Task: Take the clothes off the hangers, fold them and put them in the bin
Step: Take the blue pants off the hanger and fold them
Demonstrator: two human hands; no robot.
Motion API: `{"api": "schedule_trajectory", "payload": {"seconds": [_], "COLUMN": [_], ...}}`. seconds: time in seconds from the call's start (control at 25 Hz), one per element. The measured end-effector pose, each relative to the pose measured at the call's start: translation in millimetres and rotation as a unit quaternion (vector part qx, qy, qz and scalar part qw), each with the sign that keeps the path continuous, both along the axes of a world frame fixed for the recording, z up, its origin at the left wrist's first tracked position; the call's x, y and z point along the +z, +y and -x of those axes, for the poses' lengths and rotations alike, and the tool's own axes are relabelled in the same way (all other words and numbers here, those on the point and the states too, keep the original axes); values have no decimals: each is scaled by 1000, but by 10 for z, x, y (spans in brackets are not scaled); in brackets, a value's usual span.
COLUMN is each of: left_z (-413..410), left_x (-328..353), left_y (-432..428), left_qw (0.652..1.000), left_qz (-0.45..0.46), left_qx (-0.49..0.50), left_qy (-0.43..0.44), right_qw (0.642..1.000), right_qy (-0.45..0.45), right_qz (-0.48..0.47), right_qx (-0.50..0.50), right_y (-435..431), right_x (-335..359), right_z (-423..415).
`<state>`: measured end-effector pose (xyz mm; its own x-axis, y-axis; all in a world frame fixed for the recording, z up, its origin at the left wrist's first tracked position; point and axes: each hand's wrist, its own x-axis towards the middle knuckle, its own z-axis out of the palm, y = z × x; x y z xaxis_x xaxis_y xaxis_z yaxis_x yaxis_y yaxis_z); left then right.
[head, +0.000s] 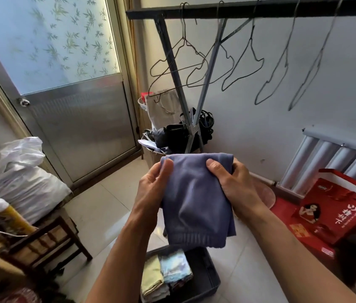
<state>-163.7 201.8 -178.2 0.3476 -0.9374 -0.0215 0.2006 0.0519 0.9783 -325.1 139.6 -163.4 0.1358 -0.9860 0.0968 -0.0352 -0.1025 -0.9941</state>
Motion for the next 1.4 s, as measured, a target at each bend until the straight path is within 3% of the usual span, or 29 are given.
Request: {"api": "schedule_trajectory", "payload": {"seconds": [0.08,0.16,0.24,0.28,0.4,0.6,0.72,0.84,1.0,1.16,1.4], "left_z": [-193,-424,-630,-734,-958,-1239,-1365,-1489,-1631,-1549,-1340], "left_x": [-77,-167,-240,-289,-484,-979,-1339,-1820,-2701,-3673,-5233], "left_y": [7,-33,-98,-137,-259,-525,-630,-735,-913,-953,-977], "left_qw": [1000,1000,998,996,994,969,978,988,982,965,942], "left_qz": [1,21,37,38,3,-130,-158,-131,-168,-228,-311], "left_qx": [-25,5,50,70,111,187,100,28,70,101,104], "left_qy": [-16,-18,-20,-27,-19,91,95,77,57,79,63], "right_qw": [1000,988,941,921,926,936,934,907,884,895,872], "right_qy": [-14,-95,-207,-220,-168,-161,-145,-175,-143,-87,-42], "right_qz": [-27,-113,-235,-278,-304,-300,-320,-373,-420,-431,-488], "right_qx": [-1,41,125,162,150,86,65,86,145,76,-6], "right_y": [-87,-158,-142,-115,-156,-486,-723,-919,-1095,-1176,-1153], "right_x": [-54,-134,-235,-321,-701,-1185,-1558,-1946,-2690,-3677,-5273], "right_z": [-253,-506,-672,-772,-1024,-1400,-1576,-1648,-1668,-1662,-1500]}}
